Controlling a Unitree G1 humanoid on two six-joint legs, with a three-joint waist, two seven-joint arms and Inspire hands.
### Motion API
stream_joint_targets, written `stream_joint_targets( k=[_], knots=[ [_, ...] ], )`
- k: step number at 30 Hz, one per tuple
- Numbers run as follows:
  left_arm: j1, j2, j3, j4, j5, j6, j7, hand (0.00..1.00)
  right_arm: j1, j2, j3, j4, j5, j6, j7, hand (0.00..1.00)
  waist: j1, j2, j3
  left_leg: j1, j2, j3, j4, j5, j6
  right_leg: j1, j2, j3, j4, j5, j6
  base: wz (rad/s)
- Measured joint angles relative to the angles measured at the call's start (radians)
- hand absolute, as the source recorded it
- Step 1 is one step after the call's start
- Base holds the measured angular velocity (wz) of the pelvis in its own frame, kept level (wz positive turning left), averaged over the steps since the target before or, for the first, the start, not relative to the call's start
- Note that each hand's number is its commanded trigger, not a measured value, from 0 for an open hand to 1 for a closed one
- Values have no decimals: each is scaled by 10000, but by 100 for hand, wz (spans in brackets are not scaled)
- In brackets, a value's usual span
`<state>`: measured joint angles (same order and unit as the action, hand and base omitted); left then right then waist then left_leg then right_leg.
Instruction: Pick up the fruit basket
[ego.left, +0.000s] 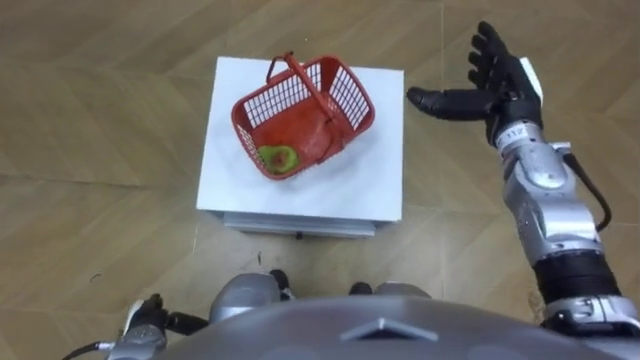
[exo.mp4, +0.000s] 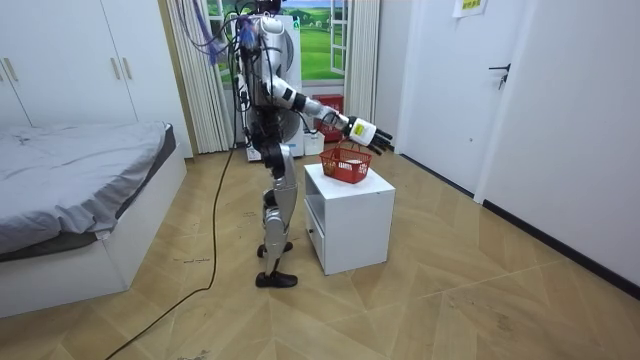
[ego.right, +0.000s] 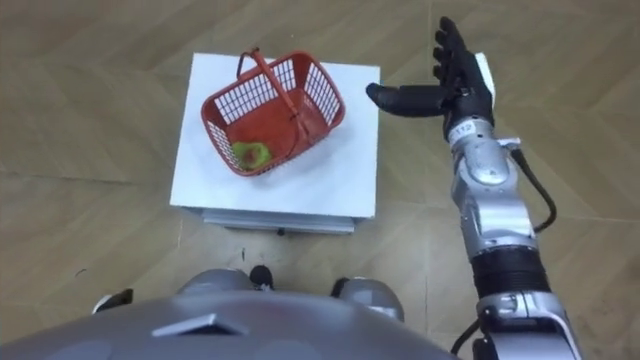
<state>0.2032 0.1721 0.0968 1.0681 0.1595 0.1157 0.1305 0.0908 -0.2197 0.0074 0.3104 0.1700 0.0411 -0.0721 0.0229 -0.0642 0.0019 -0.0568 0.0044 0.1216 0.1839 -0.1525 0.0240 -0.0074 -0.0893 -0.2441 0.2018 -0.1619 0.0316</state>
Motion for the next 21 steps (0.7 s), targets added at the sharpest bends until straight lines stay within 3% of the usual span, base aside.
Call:
stream_joint_targets(
  k=[4, 8, 13, 18, 21],
  knots=[
    [-50, -45, 97, -87, -40, -151, 201, 0, 244, 2, -25, 1619, -20, -64, -108, 0, -181, 6, -4, 263, 10, 62, -111, -7, -12, 249, 12, -31, -140, 0, 0, -6],
    [-113, -56, 207, -80, 82, -420, 351, 0, 346, 33, -251, 4654, -587, -67, -30, 0, -281, 42, -17, 328, -16, 73, -170, -15, -24, 354, 25, -15, -185, -8, 13, -1],
    [-95, -63, 424, 67, 105, -432, 365, 0, 667, 78, -401, 7005, -865, -76, 231, 0, -262, 74, -19, 394, -16, 60, -168, -20, -35, 419, 44, -18, -315, -10, 16, -1],
    [44, -98, 387, 132, 164, -223, 498, 0, 798, 307, -393, 8296, -795, 45, 633, 0, -273, 122, 11, 641, -20, -41, -170, -65, -82, 766, 78, -68, -360, -14, 19, 3],
    [79, -246, 396, 323, 1090, 158, 529, 0, 772, 403, -376, 9123, -1001, 261, 922, 0, -213, 139, -7, 812, -19, -117, -142, -146, -90, 996, 93, -74, -480, -43, 47, 6]
  ],
)
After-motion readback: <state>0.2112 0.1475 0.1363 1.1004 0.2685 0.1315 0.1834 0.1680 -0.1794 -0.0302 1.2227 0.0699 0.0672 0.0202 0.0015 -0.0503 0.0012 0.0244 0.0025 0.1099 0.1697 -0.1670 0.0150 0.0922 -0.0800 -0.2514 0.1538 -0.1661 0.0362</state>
